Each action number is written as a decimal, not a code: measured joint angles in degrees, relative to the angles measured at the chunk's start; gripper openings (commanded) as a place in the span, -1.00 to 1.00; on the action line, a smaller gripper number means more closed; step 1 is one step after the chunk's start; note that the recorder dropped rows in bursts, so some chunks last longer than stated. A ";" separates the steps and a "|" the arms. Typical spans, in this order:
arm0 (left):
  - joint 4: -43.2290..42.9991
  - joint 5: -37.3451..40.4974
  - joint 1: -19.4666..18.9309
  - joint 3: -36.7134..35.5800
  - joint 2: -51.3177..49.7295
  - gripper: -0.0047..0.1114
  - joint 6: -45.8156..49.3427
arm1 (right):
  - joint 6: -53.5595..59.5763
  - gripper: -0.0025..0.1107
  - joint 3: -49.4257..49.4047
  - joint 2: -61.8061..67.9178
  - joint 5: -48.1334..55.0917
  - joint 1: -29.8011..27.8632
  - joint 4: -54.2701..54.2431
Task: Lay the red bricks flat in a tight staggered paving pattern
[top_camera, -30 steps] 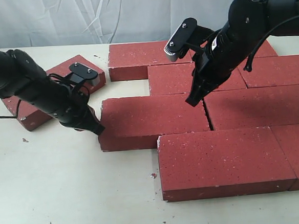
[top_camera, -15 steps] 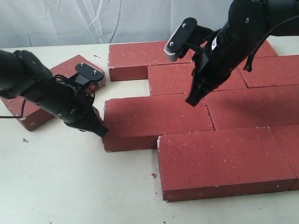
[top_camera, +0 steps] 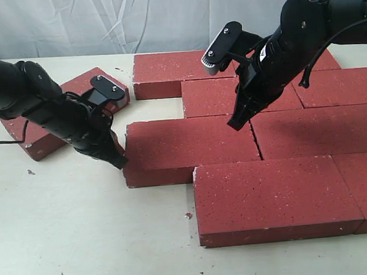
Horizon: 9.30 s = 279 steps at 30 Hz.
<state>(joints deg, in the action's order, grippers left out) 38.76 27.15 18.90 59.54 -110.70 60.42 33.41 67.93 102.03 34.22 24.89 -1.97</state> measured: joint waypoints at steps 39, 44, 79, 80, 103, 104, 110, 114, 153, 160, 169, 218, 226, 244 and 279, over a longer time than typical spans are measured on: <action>-13.00 -7.08 -19.88 -7.18 21.21 -0.92 -15.22 | 17.73 -0.97 9.96 2.85 -18.14 7.97 -28.21; -10.16 -12.86 -26.42 -9.35 21.21 -0.92 -15.22 | 11.93 -0.97 37.61 19.21 3.16 7.88 -28.38; -24.74 8.13 -16.29 46.70 -17.55 -0.92 -36.23 | 5.59 -0.97 6.35 0.71 6.12 5.66 -11.73; -25.64 9.49 -15.65 48.72 -18.69 -0.92 -36.73 | 5.84 -0.97 6.22 0.71 5.08 5.66 -11.98; -26.56 13.20 -12.68 61.25 -30.57 -0.92 -42.31 | 6.65 -0.97 6.22 0.52 2.46 5.66 -13.81; -26.46 13.31 -12.68 61.25 -30.57 -0.92 -42.31 | 6.65 -0.97 6.22 0.52 2.35 5.66 -13.81; -25.99 13.14 -12.68 61.51 -31.70 -0.92 -42.08 | 6.65 -0.97 6.22 0.52 2.24 5.66 -13.92; -24.89 13.13 -12.68 61.64 -31.85 -0.92 -41.46 | 6.65 -0.97 6.22 0.52 1.88 5.66 -14.02; -12.81 41.45 -13.78 63.95 -23.19 -0.92 -18.89 | 6.65 -0.97 6.22 0.52 0.41 5.66 -14.02; -16.16 42.19 -17.77 59.42 -16.26 -0.92 -26.79 | 6.76 -0.97 6.22 0.52 0.41 5.66 -14.13; -18.14 36.84 -17.74 39.17 -5.54 -0.92 -27.41 | 6.76 -0.97 6.22 0.52 0.41 5.66 -14.13; -11.46 -14.17 -30.37 0.99 -0.02 -0.92 -26.86 | 6.86 -0.97 6.10 4.49 -5.72 5.66 -16.56; -11.00 -16.39 -27.97 1.10 -0.36 -0.92 -26.86 | 6.86 -0.97 6.10 4.49 -7.10 5.66 -17.11; -13.17 -20.14 -26.45 1.32 -1.19 -0.92 -26.86 | -2.11 -0.97 37.11 25.76 2.34 7.33 -17.90; -9.50 -15.25 -28.44 1.93 -0.45 -0.92 -25.44 | -14.20 -0.97 61.59 47.03 10.89 11.25 -7.51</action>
<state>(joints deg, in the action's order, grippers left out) 29.26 11.91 -9.54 61.47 -111.14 34.98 19.21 129.53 149.06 45.11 36.14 -9.48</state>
